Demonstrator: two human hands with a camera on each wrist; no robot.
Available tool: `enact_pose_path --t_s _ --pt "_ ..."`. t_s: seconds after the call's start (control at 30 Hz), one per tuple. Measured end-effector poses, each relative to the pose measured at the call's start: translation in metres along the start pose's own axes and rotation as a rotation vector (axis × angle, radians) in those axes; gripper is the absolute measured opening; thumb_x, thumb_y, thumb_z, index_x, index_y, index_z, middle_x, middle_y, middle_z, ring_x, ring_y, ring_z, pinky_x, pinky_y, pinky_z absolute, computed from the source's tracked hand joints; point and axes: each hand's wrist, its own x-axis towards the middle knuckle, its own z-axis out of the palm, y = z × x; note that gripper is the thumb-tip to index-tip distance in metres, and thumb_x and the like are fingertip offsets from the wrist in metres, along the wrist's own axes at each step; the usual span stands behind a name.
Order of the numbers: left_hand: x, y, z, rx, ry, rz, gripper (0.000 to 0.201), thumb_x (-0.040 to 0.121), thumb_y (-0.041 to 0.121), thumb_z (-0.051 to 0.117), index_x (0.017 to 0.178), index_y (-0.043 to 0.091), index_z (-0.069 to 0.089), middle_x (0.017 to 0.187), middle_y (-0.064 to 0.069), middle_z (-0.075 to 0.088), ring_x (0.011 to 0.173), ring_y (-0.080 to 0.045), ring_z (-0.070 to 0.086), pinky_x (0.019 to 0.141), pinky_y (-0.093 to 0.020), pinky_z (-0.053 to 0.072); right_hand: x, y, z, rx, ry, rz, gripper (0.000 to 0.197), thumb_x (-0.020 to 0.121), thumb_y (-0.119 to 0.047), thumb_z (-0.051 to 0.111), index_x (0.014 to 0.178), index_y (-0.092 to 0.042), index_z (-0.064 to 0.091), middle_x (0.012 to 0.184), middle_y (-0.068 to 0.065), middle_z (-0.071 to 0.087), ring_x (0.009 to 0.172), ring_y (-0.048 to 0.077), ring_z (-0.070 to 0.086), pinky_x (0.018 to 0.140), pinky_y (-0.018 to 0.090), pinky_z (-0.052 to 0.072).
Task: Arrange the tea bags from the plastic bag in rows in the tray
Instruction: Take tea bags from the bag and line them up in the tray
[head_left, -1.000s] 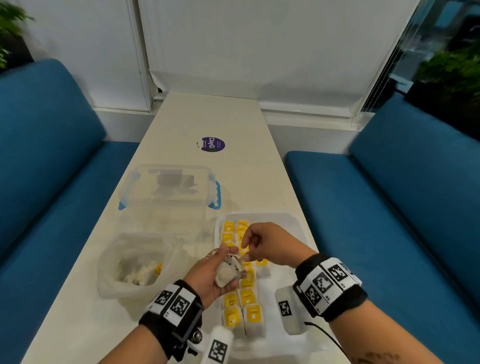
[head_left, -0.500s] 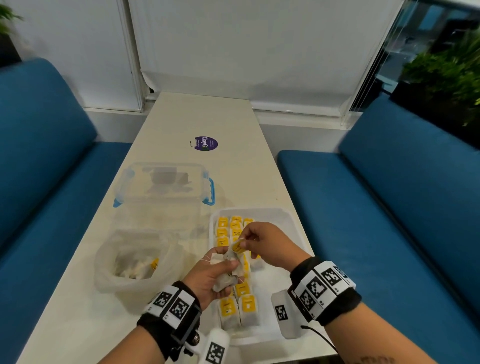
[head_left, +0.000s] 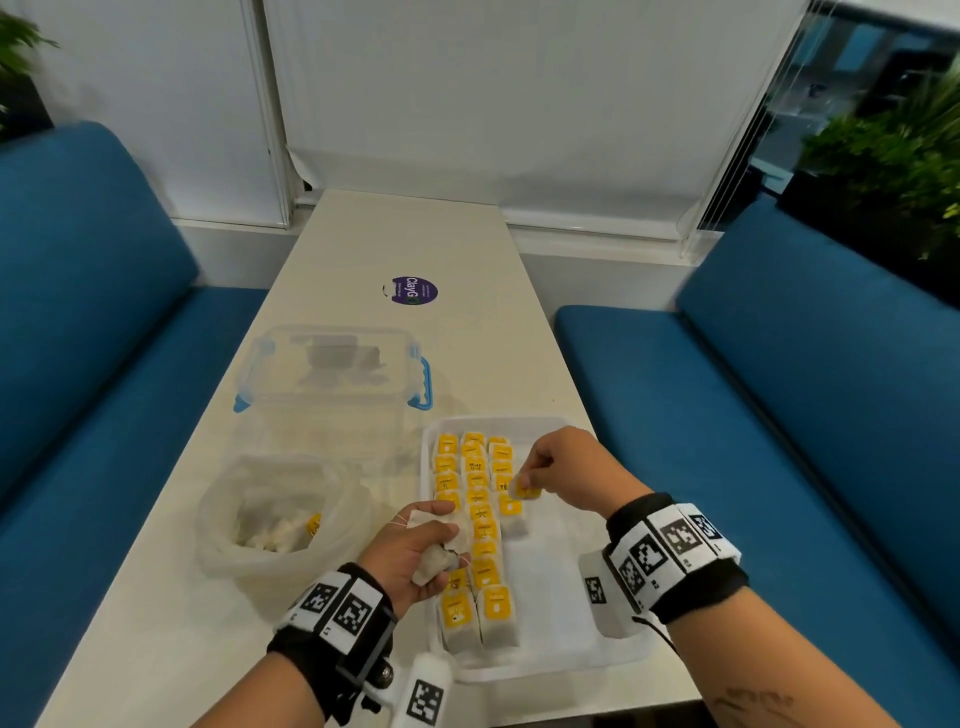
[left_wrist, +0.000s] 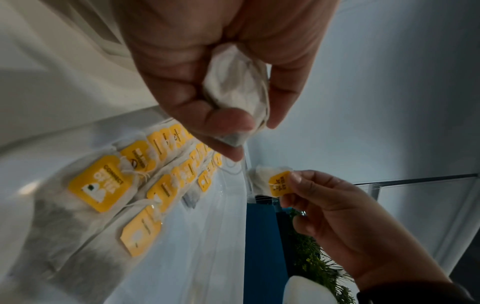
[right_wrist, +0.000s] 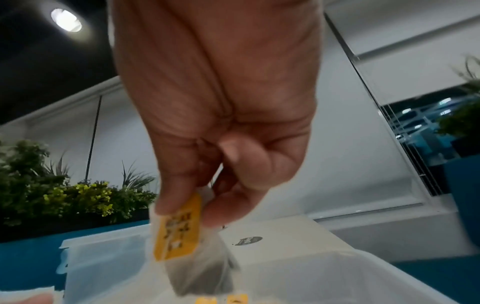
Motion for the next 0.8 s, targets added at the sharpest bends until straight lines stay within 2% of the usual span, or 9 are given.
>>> enact_pose_path --t_s 0.13,0.3,0.43,0.5,0.6,0.7,0.8 --pt "0.0 0.001 0.001 0.005 0.002 -0.003 0.019 0.088 0.002 0.052 0.094 0.019 0.058 0.08 -0.01 0.06 0.051 -0.017 0.062 0.036 -0.015 0.04 0.0 0.006 0.001 0.075 -0.009 0.025 0.023 0.09 -0.015 0.06 0.068 -0.019 0.055 0.06 -0.007 0.055 0.052 0.002 0.05 0.047 0.009 0.035" --pt "0.001 0.003 0.003 0.001 0.009 0.001 0.019 0.089 0.002 0.052 0.094 0.019 0.058 0.078 -0.009 0.058 0.062 -0.022 0.061 0.035 -0.015 0.04 0.006 0.011 0.004 0.021 0.023 0.066 0.012 0.094 -0.014 0.053 0.082 -0.014 0.055 0.063 -0.007 0.051 0.051 0.003 0.048 0.048 0.013 0.033" --pt "0.003 0.005 0.003 0.002 0.015 0.001 0.019 0.088 0.003 0.053 0.093 0.02 0.059 0.08 -0.009 0.059 0.056 -0.018 0.064 0.035 -0.016 0.041 0.014 0.017 0.01 -0.144 -0.129 0.109 0.012 0.091 -0.007 0.054 0.086 -0.015 0.06 0.062 -0.008 0.051 0.055 0.002 0.048 0.051 0.013 0.036" --pt "0.004 0.005 0.003 -0.004 0.013 0.002 0.019 0.088 0.003 0.053 0.094 0.02 0.059 0.081 -0.009 0.059 0.052 -0.017 0.065 0.035 -0.016 0.041 0.018 0.019 0.018 -0.257 -0.246 0.124 0.016 0.089 -0.003 0.055 0.099 -0.01 0.066 0.063 -0.007 0.05 0.056 0.003 0.047 0.052 0.013 0.036" --pt "0.005 0.006 0.001 -0.013 0.011 0.007 0.019 0.088 0.002 0.053 0.096 0.019 0.059 0.08 -0.009 0.059 0.052 -0.017 0.064 0.035 -0.016 0.041 0.021 0.021 0.029 -0.325 -0.402 0.156 0.025 0.09 -0.001 0.053 0.112 -0.005 0.063 0.068 -0.001 0.056 0.054 0.005 0.047 0.049 0.016 0.038" --pt "0.007 0.007 -0.001 -0.02 0.016 0.01 0.02 0.088 0.003 0.054 0.097 0.019 0.059 0.084 -0.01 0.058 0.051 -0.017 0.066 0.037 -0.016 0.041 0.026 0.019 0.037 -0.308 -0.463 0.181 0.024 0.091 -0.005 0.054 0.114 -0.004 0.061 0.063 -0.001 0.053 0.051 0.007 0.049 0.048 0.017 0.042" --pt "0.009 0.007 -0.003 -0.028 0.018 0.008 0.02 0.088 0.003 0.054 0.097 0.019 0.059 0.084 -0.012 0.059 0.051 -0.016 0.066 0.037 -0.016 0.041 0.035 0.02 0.043 -0.299 -0.459 0.197 0.024 0.091 -0.004 0.054 0.114 -0.002 0.061 0.06 -0.001 0.053 0.045 0.006 0.049 0.046 0.017 0.042"
